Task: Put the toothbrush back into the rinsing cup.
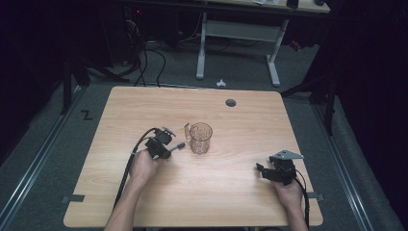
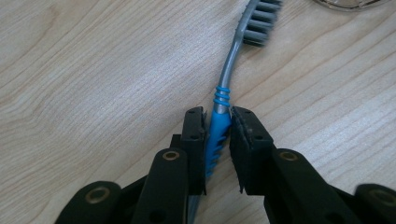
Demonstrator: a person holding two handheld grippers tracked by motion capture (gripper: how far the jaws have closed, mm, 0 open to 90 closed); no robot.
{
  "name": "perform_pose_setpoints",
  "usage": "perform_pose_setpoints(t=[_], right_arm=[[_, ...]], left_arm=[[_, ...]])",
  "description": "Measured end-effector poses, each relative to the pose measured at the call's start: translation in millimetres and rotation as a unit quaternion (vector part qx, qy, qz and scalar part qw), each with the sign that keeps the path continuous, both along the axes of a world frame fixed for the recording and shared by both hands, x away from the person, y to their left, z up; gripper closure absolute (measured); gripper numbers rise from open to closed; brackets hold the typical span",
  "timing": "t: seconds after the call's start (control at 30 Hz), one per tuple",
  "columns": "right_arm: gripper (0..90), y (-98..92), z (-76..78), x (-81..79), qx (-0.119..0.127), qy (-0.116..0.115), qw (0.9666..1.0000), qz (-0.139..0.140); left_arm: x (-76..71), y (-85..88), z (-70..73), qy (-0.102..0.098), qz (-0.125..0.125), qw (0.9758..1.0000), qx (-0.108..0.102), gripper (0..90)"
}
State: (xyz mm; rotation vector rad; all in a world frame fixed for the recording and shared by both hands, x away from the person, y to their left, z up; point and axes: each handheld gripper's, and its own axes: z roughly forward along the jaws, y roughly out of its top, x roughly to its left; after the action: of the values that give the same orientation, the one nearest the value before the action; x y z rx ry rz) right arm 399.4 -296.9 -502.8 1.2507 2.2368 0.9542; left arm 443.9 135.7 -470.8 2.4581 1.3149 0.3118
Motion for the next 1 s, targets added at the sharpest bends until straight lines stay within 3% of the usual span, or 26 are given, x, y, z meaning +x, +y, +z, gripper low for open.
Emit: perform_pose_setpoints(t=[0.57,0.7,1.0], right_arm=[[33.4,-0.1,0.0,0.0,0.000,0.000,1.0000,0.000],[33.4,-0.1,0.0,0.1,0.000,0.000,1.0000,0.000],[33.4,-0.2,0.0,0.1,0.000,0.000,1.0000,0.000]], left_arm=[[7.5,2.8,1.3,0.028,0.010,0.9994,-0.018,79.6],[9.1,-1.3,2.4,0.033,0.007,0.9994,-0.001,79.9],[9.7,-1.2,2.5,0.033,0.006,0.9994,-0.001,80.0]])
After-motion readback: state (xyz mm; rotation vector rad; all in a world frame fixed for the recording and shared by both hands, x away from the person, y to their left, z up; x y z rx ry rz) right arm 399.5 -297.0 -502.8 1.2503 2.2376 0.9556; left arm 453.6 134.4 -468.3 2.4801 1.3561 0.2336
